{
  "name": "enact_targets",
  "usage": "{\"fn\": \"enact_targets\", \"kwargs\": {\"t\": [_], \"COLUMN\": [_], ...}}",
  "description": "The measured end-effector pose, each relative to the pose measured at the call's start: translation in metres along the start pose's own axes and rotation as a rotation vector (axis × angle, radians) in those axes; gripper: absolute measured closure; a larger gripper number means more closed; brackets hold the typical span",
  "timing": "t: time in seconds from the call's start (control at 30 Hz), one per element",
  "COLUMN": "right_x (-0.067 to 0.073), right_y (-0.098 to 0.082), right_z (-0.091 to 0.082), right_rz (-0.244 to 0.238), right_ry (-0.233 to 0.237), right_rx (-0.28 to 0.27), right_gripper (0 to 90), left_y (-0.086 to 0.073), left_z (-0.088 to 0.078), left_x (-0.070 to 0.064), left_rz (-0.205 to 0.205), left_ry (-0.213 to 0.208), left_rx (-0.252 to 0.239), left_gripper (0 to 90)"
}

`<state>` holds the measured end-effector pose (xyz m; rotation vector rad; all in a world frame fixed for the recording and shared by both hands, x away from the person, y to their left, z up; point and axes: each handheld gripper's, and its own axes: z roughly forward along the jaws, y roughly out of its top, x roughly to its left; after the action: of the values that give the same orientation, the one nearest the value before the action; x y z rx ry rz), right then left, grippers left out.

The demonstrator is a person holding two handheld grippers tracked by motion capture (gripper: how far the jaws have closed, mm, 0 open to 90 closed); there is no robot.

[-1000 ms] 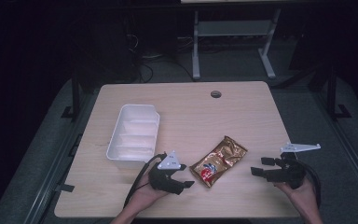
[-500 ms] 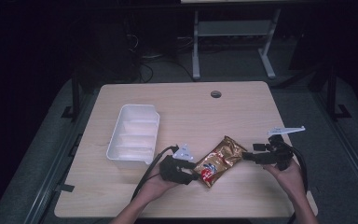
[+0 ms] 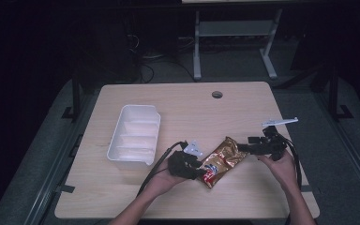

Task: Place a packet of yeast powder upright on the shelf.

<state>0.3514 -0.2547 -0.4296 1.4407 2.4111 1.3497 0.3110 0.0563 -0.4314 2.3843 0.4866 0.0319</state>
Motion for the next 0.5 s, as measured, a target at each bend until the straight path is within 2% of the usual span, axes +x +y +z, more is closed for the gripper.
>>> {"fn": "enact_targets", "kwargs": {"t": [0.13, 0.3, 0.4, 0.5], "right_x": [0.001, -0.004, -0.006, -0.01], "right_y": [-0.004, -0.009, -0.013, -0.017], "right_z": [0.008, 0.016, 0.02, 0.023], "right_rz": [-0.016, 0.011, 0.012, 0.036], "right_ry": [-0.033, -0.032, -0.049, -0.012], "right_rx": [0.05, 0.075, 0.083, 0.101], "right_gripper": [25.6, 30.3, 43.3, 54.0], "left_y": [0.005, 0.006, 0.007, 0.007], "left_z": [0.004, 0.013, 0.015, 0.016], "left_x": [-0.001, 0.001, 0.0, 0.0], "left_rz": [0.009, 0.007, 0.009, 0.02], "left_ry": [-0.006, -0.012, -0.003, 0.004], "left_rx": [0.019, 0.059, 0.064, 0.068], "left_gripper": [63.1, 63.0, 63.1, 63.1]}}
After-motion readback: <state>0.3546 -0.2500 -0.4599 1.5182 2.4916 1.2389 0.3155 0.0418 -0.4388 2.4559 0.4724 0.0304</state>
